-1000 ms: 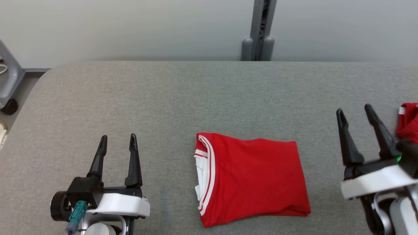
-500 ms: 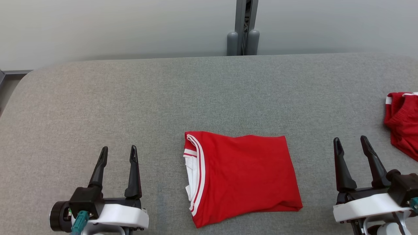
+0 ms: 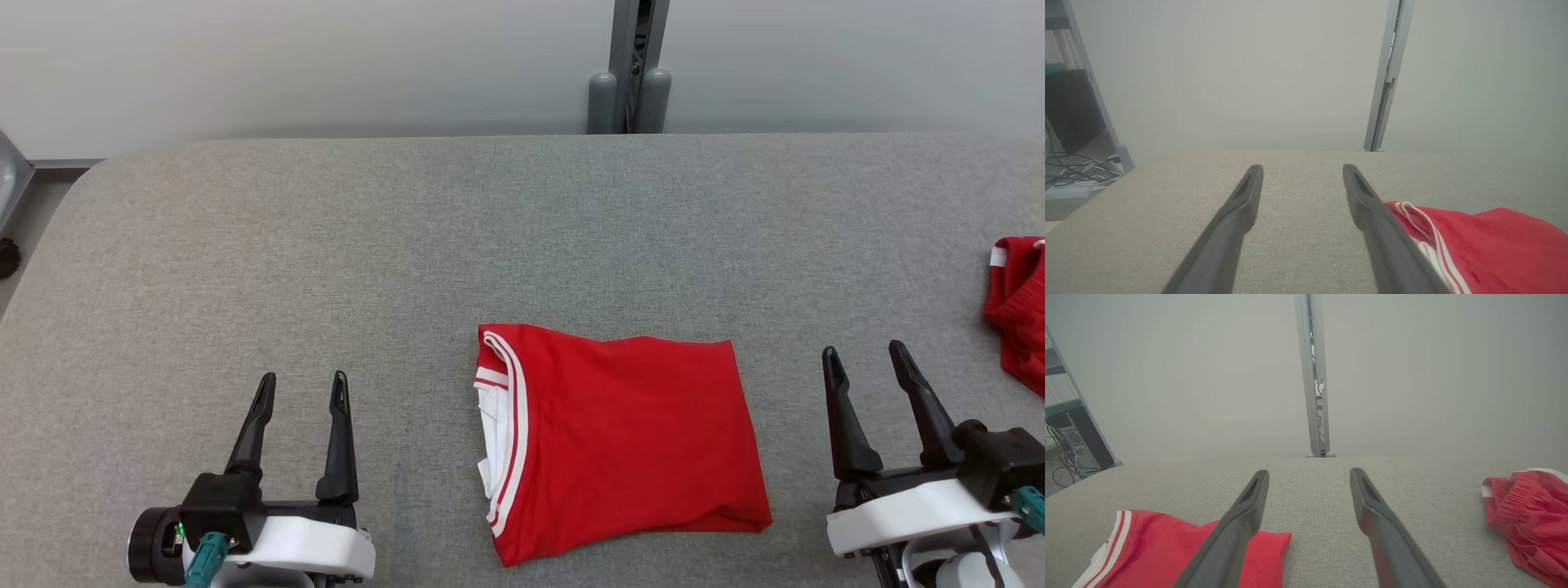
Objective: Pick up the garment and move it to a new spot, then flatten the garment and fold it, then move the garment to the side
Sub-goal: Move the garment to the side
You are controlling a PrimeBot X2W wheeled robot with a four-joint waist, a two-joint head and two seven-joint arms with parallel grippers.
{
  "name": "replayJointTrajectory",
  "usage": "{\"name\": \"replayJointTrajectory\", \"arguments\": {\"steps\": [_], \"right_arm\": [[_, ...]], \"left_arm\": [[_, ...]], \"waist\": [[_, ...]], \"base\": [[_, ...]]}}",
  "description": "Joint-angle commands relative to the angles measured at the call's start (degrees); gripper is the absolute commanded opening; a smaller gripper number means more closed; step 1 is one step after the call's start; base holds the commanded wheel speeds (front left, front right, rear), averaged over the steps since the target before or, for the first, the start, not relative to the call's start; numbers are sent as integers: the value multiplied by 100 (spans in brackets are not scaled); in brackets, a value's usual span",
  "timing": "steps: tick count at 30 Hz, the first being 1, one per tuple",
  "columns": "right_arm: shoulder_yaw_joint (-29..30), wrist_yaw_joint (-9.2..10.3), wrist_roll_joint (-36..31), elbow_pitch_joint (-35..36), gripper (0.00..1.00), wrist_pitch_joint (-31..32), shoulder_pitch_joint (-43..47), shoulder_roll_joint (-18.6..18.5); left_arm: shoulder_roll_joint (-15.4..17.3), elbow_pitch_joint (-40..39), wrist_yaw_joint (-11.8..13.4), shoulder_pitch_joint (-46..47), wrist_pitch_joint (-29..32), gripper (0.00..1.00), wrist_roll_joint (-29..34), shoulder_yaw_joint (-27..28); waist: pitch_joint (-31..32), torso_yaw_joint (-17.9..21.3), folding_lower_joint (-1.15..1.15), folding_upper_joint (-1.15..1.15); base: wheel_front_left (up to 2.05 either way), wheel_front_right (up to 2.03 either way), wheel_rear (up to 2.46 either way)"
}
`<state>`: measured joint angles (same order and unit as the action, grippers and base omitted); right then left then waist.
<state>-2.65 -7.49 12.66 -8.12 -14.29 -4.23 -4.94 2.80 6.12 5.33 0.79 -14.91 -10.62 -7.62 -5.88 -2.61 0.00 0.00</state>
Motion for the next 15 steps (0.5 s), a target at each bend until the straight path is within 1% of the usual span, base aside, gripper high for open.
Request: {"name": "replayJointTrajectory", "arguments": {"steps": [1, 8, 10, 12, 15], "right_arm": [[-20, -1, 42, -16, 100, 18, -51, -50], [-72, -1, 116, -32, 100, 148, -45, -108], [-136, -1, 285, -42, 100, 262, -67, -112], [-291, -1, 596, -62, 100, 564, -107, -170], [-750, -1, 1284, -41, 100, 1290, -200, -457]], "left_arm": [[23, -25, 3, 85, -25, 100, 30, 13], [23, 15, -21, 55, -25, 100, 33, -19], [24, 32, -22, 72, -25, 100, 49, -33], [23, 64, -14, 93, -25, 100, 51, -43], [22, 109, -36, 144, -25, 100, 54, -72]], "waist": [[1, -11, 0, 0], [-20, -22, 0, 0], [-45, -20, 0, 0], [-92, -13, 0, 0], [-198, -4, 0, 0]], "base": [[0, 0, 0], [0, 0, 0], [0, 0, 0], [0, 0, 0], [0, 0, 0]]}}
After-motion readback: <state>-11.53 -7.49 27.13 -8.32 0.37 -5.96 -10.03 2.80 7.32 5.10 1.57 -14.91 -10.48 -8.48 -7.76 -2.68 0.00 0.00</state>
